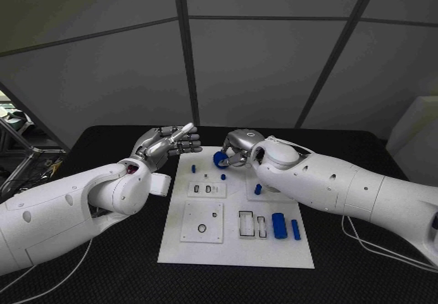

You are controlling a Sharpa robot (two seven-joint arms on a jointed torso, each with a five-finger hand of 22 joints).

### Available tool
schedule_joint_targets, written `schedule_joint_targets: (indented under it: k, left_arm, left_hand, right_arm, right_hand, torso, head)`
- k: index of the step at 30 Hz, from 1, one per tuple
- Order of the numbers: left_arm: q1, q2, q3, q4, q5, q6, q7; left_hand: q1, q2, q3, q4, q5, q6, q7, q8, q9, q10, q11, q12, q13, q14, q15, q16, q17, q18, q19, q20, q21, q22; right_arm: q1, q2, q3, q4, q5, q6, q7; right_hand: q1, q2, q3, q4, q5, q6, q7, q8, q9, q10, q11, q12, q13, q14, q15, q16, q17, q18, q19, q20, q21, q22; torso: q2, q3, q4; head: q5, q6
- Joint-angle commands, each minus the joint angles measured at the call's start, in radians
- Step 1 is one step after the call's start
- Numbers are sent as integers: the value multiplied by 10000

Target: Assemble the parts on the task board

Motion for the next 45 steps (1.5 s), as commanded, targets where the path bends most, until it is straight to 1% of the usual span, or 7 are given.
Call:
schedule_joint_targets:
  k: [1, 10, 20, 25, 32, 38, 45]
  left_arm:
    - [16, 13, 10, 7, -44, 118, -3]
    - [16, 19, 10, -2, -44, 124, -39]
    - [16, 18, 10, -8, -44, 139, -70]
    - [16, 15, 10, -25, -44, 154, -69]
    - [16, -43, 10, -54, -44, 168, -44]
    - [15, -103, 8, -71, -44, 196, -40]
    - [13, -92, 7, -138, -44, 302, -54]
  left_hand:
    - [-84, 22, -14, -54, -35, -17, 216, -67, -12, -37, 52, -53, 0, -61, -13, -61, -10, -140, -69, -15, -67, -16]
    - [-99, 40, -19, -51, -36, -28, 229, -85, -14, -50, 62, -72, -1, -65, -6, -80, -10, -142, -75, -11, -74, -24]
    - [-107, 54, -22, -50, -37, -37, 237, -98, -15, -59, 69, -86, -1, -73, 0, -97, -11, -143, -82, -7, -80, -31]
    - [-109, 59, -23, -51, -37, -40, 240, -103, -15, -63, 71, -91, -1, -77, 3, -103, -12, -144, -85, -5, -83, -34]
    - [-110, 62, -24, -52, -38, -42, 241, -107, -15, -66, 73, -96, -1, -80, 4, -109, -12, -144, -88, -4, -85, -36]
    - [-109, 63, -24, -54, -38, -42, 239, -108, -15, -66, 73, -98, -1, -80, 4, -111, -12, -144, -89, -4, -86, -37]
    - [-71, 130, -36, -142, -39, 30, 208, -141, 3, 23, 35, -131, 16, 223, -60, -53, 60, -113, -6, -31, -59, -61]
  right_arm:
    - [17, 55, -4, -49, 110, 351, 50]
    - [17, 184, -4, -279, 132, 259, 53]
    - [17, 160, -4, -240, 154, -6, 86]
    - [9, -119, -3, 80, 379, -1022, 377]
    - [-20, -1434, 8, 1291, 2420, -2227, 1777]
    - [-18, -2831, 23, 1944, 5033, -1479, 3130]
    - [-16, -3891, 22, 1705, 6284, -635, 3852]
  right_hand:
    - [-33, 46, 11, 94, -11, 35, -39, 22, 17, 495, 45, -43, 1550, 667, 35, -55, 741, -152, 1054, 80, 32, 2635]
    - [-182, 42, 1, 556, 22, -185, -23, -47, -50, 492, 51, -43, 1559, 668, 33, -59, 744, -152, 1054, 71, 32, 2635]
    - [-166, 39, 15, 628, 43, -244, -15, -47, -76, 495, 57, -38, 1566, 670, 38, -56, 754, -152, 1054, 75, 32, 2635]
    - [-112, -66, 17, 744, 146, -273, 8, -24, -106, 493, 79, -43, 1564, 669, 55, -61, 746, -152, 1054, 89, 32, 2635]
    - [138, -367, 4, 900, -6, -247, 24, -7, -140, 303, 96, -388, 1232, 574, 72, -253, 366, -146, 1038, 109, 21, 2610]
    - [1075, -398, 199, 443, -115, -5, -7, 28, -139, -143, 68, -1173, 517, 426, 45, -607, -170, 59, 505, 91, -394, 1767]
    - [1996, -450, 469, -379, -73, 259, -85, 43, -138, -275, -22, -1458, 272, 413, -19, -728, -286, 100, 401, 34, -505, 1591]
  torso:
    - [4, 6, -4]
    - [1, 3, -6]
    - [-1, 4, -12]
    - [-7, 12, -15]
    - [-26, 7, -48]
    - [-45, 23, -139]
    - [-57, 68, -225]
  head:
    - [9, -6]
    - [30, -9]
    - [35, -5]
    - [22, 40]
    - [59, 96]
    - [87, 168]
    - [93, 225]
